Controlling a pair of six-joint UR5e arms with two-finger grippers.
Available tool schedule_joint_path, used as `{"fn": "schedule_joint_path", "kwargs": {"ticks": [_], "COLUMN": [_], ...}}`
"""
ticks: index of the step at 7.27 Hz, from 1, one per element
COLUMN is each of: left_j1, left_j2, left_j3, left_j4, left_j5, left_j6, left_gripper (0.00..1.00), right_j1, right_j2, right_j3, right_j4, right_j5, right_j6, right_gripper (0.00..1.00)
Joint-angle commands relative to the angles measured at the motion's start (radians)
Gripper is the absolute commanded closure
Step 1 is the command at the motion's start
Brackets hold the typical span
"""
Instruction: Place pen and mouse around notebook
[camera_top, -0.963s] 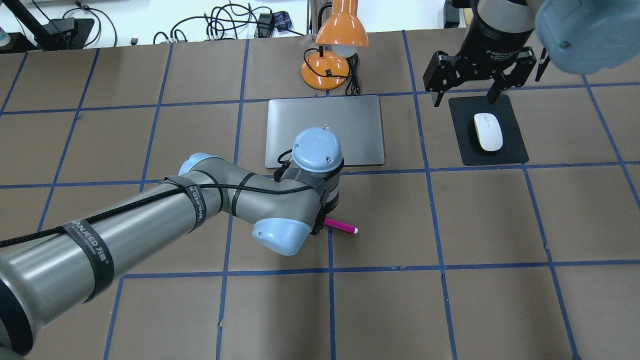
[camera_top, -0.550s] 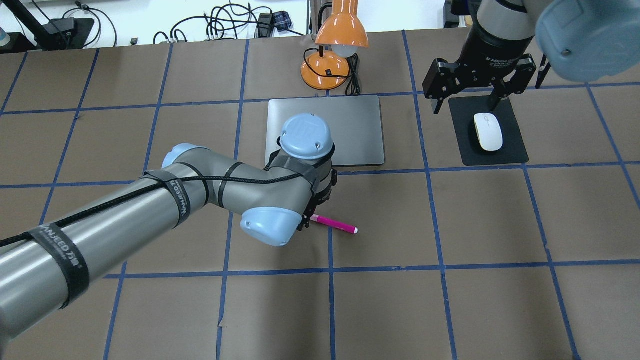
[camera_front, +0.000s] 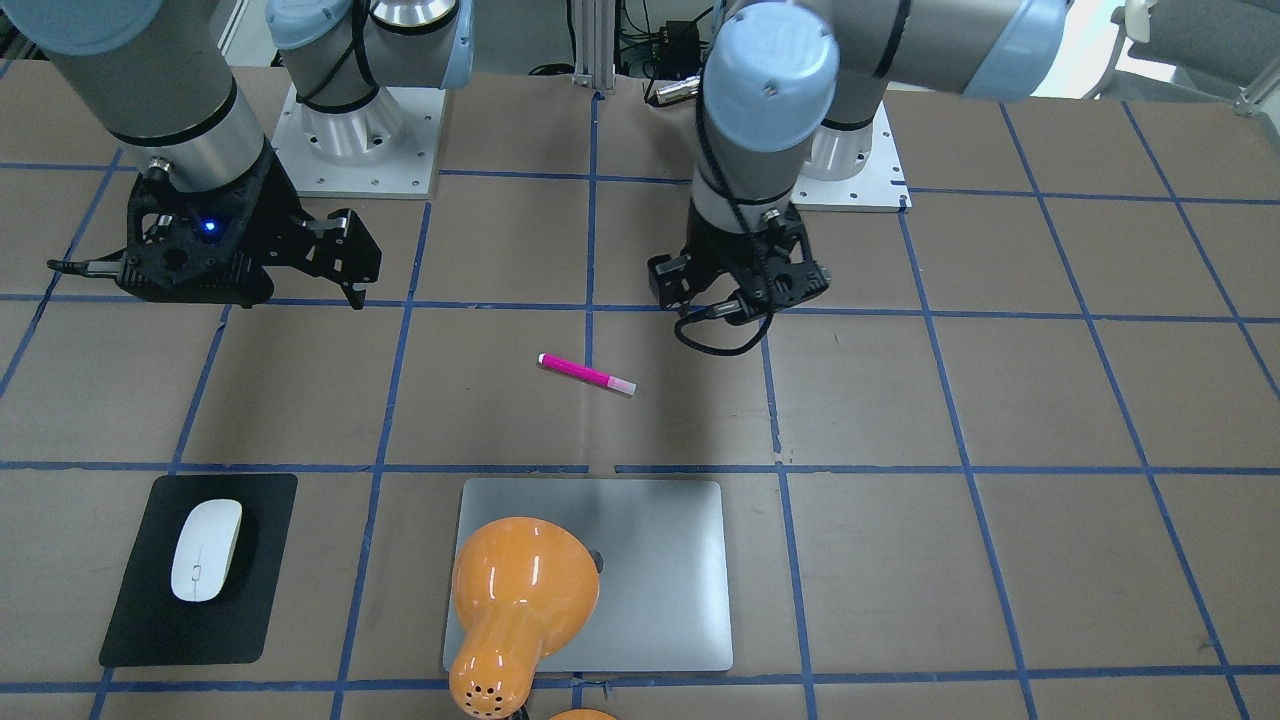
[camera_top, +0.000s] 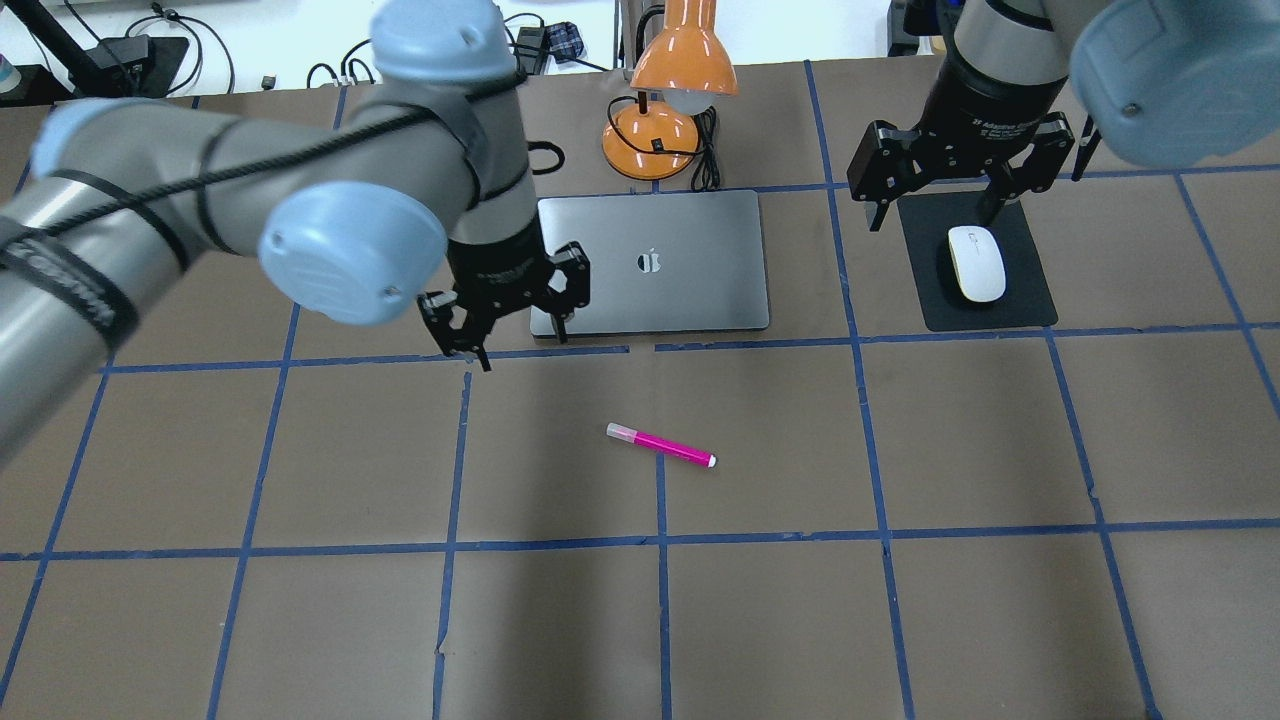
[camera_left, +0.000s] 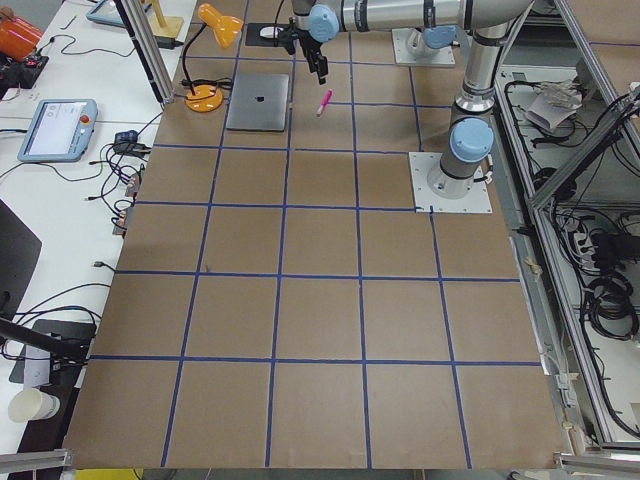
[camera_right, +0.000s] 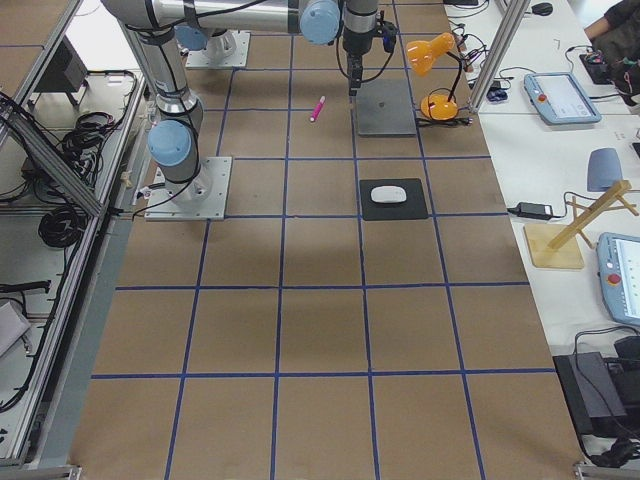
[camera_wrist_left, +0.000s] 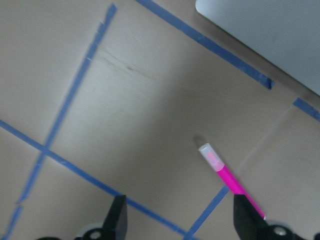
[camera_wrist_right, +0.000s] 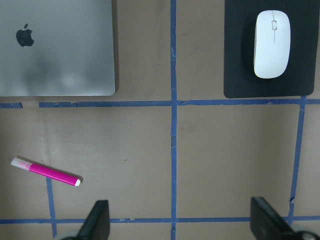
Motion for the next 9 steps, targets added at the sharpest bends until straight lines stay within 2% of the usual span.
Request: {"fn": "schedule_joint_path", "kwargs": {"ticks": [1, 2, 4, 6, 9], "left_j1": [0.148, 0.191, 0.213, 0.216, 0.214], "left_j2": [0.103, 0.127, 0.149, 0.147, 0.151], "left_j3": [0.05, 0.044, 0.032, 0.029, 0.031], "left_j4": [-0.047, -0.048, -0.033, 0.062, 0.055], "left_j5": [0.006, 0.004, 0.0, -0.002, -0.008], "left_j6": [0.394, 0.477, 0.489, 0.487, 0.461], "left_gripper": [0.21, 0.18, 0.0, 0.0, 0.0], "right_j1": [0.001, 0.0, 0.0, 0.0, -0.008], "right_j2": [0.002, -0.007, -0.006, -0.002, 0.004], "right_j3": [0.0, 0.0, 0.0, -0.002, 0.009], "right_j4": [0.003, 0.004, 0.003, 0.0, 0.003], "right_j5": [0.006, 0.003, -0.003, 0.001, -0.003], "right_j6": [0.021, 0.021, 0.02, 0.021, 0.007], "right_gripper": [0.0, 0.0, 0.0, 0.0, 0.0]}}
